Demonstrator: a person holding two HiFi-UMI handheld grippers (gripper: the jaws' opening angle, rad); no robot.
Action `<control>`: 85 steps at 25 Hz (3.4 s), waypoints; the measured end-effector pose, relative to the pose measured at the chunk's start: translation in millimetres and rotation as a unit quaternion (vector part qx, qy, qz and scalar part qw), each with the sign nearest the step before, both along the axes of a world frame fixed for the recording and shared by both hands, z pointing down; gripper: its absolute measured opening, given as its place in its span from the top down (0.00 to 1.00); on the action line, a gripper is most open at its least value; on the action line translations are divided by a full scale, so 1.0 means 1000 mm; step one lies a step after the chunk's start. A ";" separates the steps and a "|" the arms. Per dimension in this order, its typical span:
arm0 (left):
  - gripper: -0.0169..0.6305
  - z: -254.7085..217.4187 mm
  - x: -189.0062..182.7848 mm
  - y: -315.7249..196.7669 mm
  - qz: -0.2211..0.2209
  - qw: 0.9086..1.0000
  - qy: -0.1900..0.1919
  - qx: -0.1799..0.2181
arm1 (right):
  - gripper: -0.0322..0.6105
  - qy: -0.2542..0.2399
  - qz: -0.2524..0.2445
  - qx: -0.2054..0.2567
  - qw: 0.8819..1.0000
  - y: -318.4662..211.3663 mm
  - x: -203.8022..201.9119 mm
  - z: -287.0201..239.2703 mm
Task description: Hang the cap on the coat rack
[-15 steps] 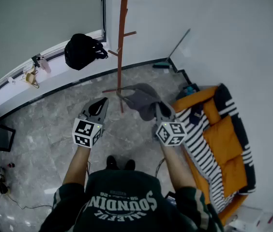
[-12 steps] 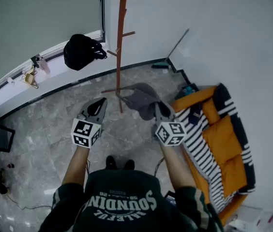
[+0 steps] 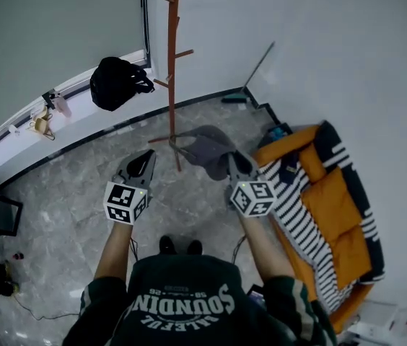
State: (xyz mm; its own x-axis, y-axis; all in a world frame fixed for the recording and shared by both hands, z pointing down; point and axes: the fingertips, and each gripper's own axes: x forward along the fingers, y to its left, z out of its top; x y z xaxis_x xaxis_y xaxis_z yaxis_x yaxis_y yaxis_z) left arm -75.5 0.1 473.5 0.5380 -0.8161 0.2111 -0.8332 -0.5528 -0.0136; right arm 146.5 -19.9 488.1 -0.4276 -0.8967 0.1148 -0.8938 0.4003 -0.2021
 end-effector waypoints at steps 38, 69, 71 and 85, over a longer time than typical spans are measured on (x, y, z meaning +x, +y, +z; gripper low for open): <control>0.97 0.013 0.015 -0.075 -0.028 0.999 0.020 -0.011 | 0.92 -0.022 -0.021 -0.025 0.999 -0.069 0.016 0.013; 0.97 0.011 -0.026 -0.266 0.035 0.999 0.028 -0.025 | 0.92 -0.035 0.032 -0.031 0.998 -0.236 -0.027 -0.010; 0.97 0.009 -0.025 -0.272 0.032 0.999 0.028 -0.023 | 0.92 -0.039 0.031 -0.030 0.998 -0.243 -0.025 -0.011; 0.97 0.008 -0.023 -0.296 0.020 0.999 0.023 -0.022 | 0.92 -0.058 0.059 0.007 0.997 -0.327 0.012 -0.060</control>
